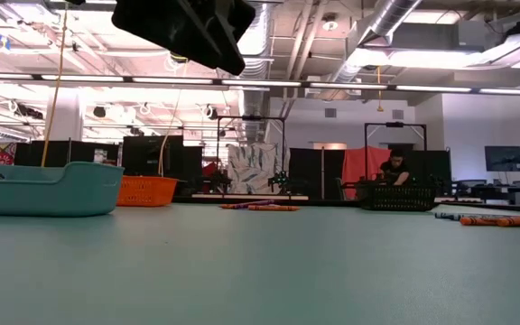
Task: Sort crayons
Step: Put the orange crayon into the orange basket
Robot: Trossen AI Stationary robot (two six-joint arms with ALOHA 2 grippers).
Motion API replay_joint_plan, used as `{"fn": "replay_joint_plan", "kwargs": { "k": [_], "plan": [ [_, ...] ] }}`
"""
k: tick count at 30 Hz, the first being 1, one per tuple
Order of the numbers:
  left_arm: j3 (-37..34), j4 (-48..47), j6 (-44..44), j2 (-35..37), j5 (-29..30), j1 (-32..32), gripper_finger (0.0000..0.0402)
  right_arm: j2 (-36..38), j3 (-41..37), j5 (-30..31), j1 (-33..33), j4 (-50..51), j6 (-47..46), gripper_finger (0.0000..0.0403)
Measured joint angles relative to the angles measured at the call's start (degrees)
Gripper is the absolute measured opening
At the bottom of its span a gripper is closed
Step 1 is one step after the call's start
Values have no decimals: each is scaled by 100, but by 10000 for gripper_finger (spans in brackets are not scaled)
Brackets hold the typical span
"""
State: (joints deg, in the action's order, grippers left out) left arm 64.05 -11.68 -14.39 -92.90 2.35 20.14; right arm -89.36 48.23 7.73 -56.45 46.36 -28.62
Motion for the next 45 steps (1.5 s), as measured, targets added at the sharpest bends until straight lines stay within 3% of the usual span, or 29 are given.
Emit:
{"fn": "replay_joint_plan", "kwargs": {
  "k": [31,45],
  "plan": [
    [0,219,-57,2,-2,9,110,2,4,-354,35,-268,79,8],
    [-2,112,-210,2,2,9,110,2,282,-332,48,-279,105,1]
  ]
}}
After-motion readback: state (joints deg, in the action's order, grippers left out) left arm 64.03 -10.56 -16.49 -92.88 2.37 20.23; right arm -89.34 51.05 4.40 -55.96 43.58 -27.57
